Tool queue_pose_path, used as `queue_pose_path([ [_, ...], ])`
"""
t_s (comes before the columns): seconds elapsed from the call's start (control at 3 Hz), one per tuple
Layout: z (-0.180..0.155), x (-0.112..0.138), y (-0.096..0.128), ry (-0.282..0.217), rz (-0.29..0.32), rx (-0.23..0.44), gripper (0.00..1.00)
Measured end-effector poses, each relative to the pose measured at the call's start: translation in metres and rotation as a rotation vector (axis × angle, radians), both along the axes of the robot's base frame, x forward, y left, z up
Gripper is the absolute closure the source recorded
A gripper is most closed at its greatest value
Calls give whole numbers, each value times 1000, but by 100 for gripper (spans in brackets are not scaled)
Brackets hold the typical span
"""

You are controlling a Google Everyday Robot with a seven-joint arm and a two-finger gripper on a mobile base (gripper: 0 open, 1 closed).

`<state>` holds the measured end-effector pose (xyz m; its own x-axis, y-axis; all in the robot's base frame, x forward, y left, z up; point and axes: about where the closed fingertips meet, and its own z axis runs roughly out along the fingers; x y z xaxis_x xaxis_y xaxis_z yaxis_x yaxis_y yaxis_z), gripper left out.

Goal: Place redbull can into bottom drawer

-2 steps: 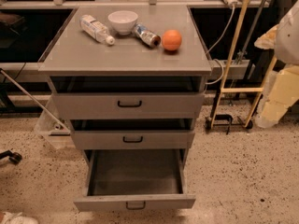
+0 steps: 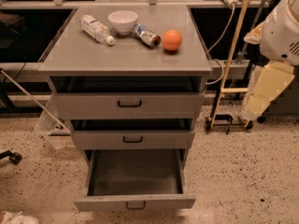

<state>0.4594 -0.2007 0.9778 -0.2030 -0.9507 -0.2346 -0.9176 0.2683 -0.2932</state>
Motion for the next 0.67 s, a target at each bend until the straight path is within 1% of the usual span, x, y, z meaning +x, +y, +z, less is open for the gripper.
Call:
queue_pose_path([
  [0.33,-6,39,18,12,46,90,0],
  [0.67,-18,108,61,44,126,251,0],
])
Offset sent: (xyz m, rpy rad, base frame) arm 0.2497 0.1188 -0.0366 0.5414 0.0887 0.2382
